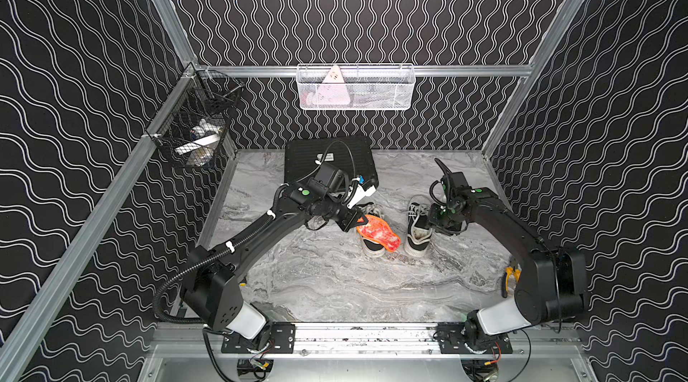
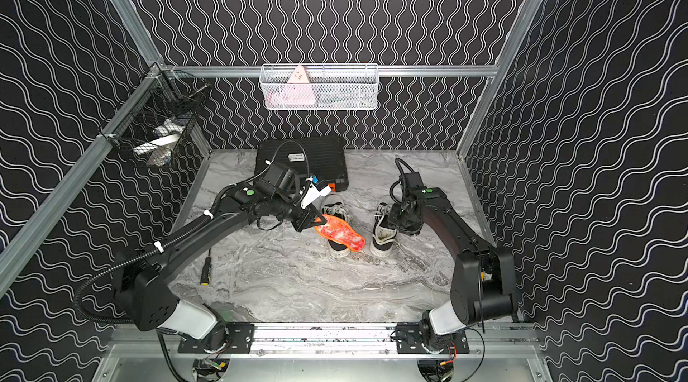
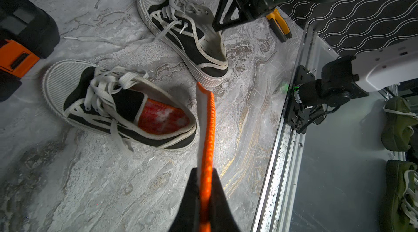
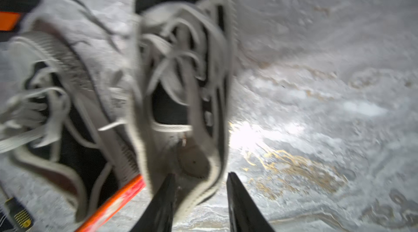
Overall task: Insert the insole into the shoe
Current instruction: Adjust the shoe at the center of the board.
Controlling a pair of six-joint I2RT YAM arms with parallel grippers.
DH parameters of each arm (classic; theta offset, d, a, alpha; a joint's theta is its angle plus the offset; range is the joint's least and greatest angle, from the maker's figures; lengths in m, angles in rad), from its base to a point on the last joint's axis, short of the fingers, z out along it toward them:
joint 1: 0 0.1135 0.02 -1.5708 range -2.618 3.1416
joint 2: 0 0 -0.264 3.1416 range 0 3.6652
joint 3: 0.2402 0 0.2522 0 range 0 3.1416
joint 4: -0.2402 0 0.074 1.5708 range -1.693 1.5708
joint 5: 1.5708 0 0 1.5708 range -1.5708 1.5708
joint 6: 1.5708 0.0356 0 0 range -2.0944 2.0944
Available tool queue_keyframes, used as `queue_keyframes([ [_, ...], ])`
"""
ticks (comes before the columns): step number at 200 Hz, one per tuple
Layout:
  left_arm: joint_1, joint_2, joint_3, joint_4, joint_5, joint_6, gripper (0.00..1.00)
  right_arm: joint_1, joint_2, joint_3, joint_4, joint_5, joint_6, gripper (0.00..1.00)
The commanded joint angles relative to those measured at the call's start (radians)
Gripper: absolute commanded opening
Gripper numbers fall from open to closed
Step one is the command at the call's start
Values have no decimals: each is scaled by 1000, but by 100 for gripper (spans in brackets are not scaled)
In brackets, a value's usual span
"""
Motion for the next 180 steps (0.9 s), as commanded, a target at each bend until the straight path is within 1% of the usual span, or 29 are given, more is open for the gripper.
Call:
queue_keyframes([
  [1, 1, -9, 10, 10, 0, -1, 0, 0, 10, -12, 37, 97, 24, 41],
  [13, 2, -14, 9, 8, 1, -1, 0, 0, 26, -22, 62, 122, -1, 41],
  [18, 2, -16, 11, 3, 4, -1, 0, -1, 36, -24, 73, 131, -12, 39],
  [39, 2, -22, 28, -22, 20, 7, 0, -1, 74, -28, 123, 121, -88, 18],
  [52, 2, -30, 37, -36, 19, 9, 0, 7, 59, -35, 166, 70, -139, 11],
  [65, 2, -40, 45, -42, -7, -8, 0, 44, 43, -30, 186, 52, -170, 8],
  [89, 3, -48, 60, -76, -45, -29, 0, 135, 64, -12, 165, 59, -187, 7],
  [116, 4, -71, 44, -69, -64, -42, 0, 219, 61, -59, 176, 71, -190, 8],
  [137, 14, -60, 66, -128, -83, -25, 0, 225, 47, -91, 168, 91, -186, 9],
  [151, 24, -52, 83, -156, -89, -24, 0, 222, 29, -99, 151, 141, -202, 9],
  [167, 27, -52, 86, -154, -79, -19, 0, 206, 24, -84, 107, 187, -219, 11],
  [180, 27, -54, 84, -141, -76, -23, 0, 181, 22, -72, 80, 205, -224, 14],
])
